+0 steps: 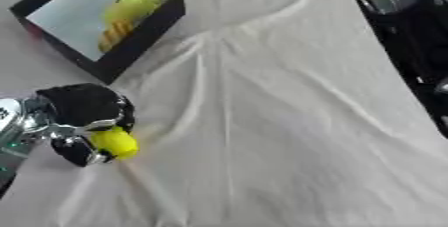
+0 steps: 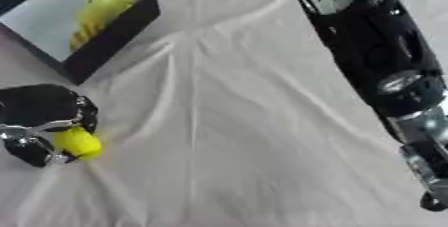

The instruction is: Pick up objects on the table and place them in the box.

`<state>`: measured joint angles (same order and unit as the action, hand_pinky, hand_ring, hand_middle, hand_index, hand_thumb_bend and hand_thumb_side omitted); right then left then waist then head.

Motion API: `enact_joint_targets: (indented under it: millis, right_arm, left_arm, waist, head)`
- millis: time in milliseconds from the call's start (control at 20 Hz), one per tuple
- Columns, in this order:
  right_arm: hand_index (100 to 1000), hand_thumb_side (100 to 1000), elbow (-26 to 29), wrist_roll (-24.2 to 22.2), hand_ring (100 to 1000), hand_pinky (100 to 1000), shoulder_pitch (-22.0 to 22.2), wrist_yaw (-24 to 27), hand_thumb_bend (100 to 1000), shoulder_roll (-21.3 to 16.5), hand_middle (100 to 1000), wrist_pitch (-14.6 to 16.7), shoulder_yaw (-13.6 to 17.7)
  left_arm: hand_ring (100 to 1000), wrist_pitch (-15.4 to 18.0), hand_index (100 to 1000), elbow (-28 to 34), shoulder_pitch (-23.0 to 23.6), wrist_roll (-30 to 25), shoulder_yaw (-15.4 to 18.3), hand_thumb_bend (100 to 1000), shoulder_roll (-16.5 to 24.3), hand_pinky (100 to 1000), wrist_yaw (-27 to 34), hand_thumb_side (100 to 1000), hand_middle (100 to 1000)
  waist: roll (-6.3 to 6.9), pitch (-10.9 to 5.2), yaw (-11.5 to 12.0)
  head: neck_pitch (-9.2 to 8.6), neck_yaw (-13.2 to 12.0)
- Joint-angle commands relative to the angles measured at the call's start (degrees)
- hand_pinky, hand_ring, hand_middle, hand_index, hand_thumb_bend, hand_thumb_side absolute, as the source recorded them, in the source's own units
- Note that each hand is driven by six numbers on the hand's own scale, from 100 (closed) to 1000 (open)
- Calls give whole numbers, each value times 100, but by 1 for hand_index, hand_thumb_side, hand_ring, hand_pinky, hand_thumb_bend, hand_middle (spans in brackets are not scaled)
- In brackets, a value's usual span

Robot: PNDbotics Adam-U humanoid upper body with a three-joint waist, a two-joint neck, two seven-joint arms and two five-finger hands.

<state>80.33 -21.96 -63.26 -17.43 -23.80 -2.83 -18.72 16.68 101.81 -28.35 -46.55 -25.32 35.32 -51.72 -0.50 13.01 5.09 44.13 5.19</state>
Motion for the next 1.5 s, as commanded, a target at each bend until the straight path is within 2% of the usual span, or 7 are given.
enact_joint_targets:
  millis: [50,200,550,950,1150,1350,1500]
  right_arm:
    - [825,160,47,18,791,887,-82,18,100,-40,731,-4,72]
    - [825,156,52,31,791,887,-66,18,100,-43,731,-5,83]
    - [825,142,62,67,791,887,18,32,100,-60,731,-18,116]
    - [844,163,73,214,808,904,221,181,100,-4,756,-55,197]
    - [840,168,76,234,805,903,246,254,100,20,752,-62,210]
    - [839,175,96,257,803,903,247,260,100,30,749,-86,204]
    - [838,181,83,248,803,903,246,260,100,66,749,-95,186]
  left_arm:
    - [498,-56,533,157,-42,7,153,219,115,539,187,100,481]
    - [486,-217,519,385,-42,119,288,158,128,524,419,100,468]
    - [474,-775,494,1207,-190,641,916,162,358,492,979,100,452]
    - [459,-1520,480,1236,-799,1514,1598,135,998,476,1692,100,436]
    - [458,-1882,482,761,-1207,1781,1800,160,1250,477,1726,100,436]
    - [453,-1892,477,107,-1515,2042,1806,130,1322,466,1640,100,431]
    - [450,-1917,473,-1011,-2053,2291,1827,109,1334,470,1598,100,427]
  waist:
    - [17,-100,15]
    - [20,-116,22]
    - [58,-194,57]
    - [127,-323,46]
    - [131,-341,-40]
    - [139,-341,-95]
    - [172,-327,-178]
  head:
    - [-1,14]
    - [-1,19]
    - [-1,43]
    - [-1,35]
    - [-1,-37]
    - [-1,-76]
    - [-2,-155]
